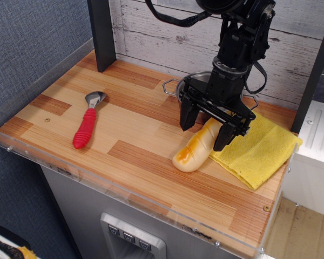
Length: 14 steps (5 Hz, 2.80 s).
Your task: Move the bread to the left of the pot
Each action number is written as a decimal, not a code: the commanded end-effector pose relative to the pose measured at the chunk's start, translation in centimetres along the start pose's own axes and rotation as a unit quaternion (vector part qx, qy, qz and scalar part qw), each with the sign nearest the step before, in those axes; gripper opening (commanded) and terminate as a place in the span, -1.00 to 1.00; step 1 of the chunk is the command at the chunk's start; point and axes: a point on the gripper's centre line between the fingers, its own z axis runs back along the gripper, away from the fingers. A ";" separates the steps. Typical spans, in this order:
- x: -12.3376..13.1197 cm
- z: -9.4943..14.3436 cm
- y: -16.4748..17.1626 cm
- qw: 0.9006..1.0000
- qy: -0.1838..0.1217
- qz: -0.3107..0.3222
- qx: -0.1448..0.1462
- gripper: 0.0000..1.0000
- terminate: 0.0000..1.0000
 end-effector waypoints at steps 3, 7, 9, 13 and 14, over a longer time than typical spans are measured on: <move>-1.0 2.6 0.5 0.999 -0.026 0.023 -0.007 1.00 -1.00; -0.1 0.6 0.6 0.999 0.038 0.033 -0.006 1.00 -1.00; 0.7 -1.1 0.4 0.997 0.067 0.029 -0.004 1.00 -1.00; 0.9 -0.2 0.2 0.999 0.047 0.020 -0.008 -1.00 -1.00; 0.7 2.8 0.4 1.000 -0.002 0.023 -0.013 -1.00 -1.00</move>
